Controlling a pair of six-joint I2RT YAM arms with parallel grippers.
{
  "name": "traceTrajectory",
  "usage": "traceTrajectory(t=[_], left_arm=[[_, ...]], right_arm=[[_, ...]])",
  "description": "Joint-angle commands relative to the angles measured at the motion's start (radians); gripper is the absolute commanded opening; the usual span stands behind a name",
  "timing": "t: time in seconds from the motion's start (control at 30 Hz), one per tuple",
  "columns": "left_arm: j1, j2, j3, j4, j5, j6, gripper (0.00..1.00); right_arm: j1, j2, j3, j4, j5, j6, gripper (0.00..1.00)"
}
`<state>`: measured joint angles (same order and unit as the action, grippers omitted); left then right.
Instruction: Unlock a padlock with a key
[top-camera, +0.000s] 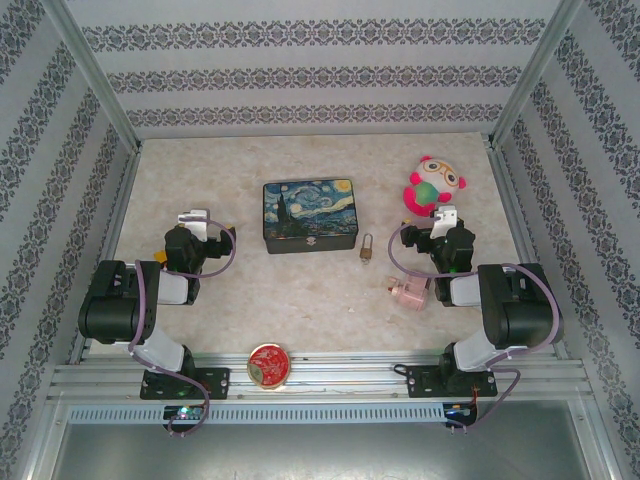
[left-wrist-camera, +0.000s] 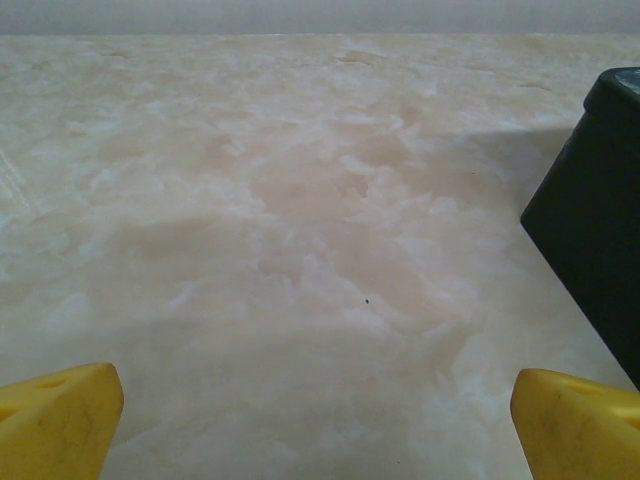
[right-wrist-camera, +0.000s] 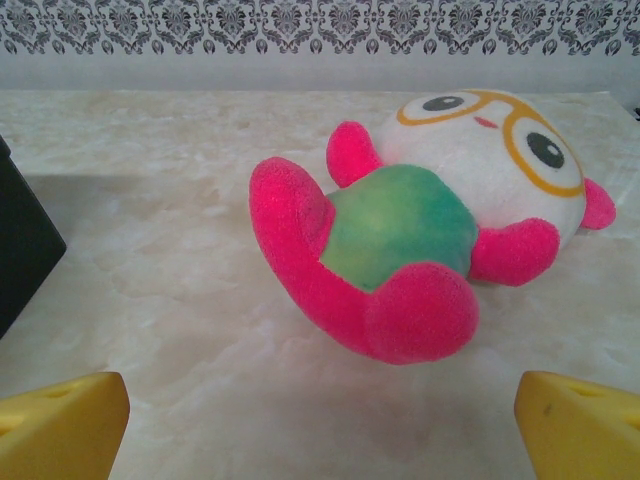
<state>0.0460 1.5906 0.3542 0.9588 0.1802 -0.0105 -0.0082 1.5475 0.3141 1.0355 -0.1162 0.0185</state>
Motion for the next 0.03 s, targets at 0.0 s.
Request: traceTrajectory(t=[0.0], left_arm=[[0.006,0.002,-0.004,0.063,0.017,0.010,0.99]], right_arm=[[0.011,-0.016,0.004,0.006,0.008,-0.016,0.98]])
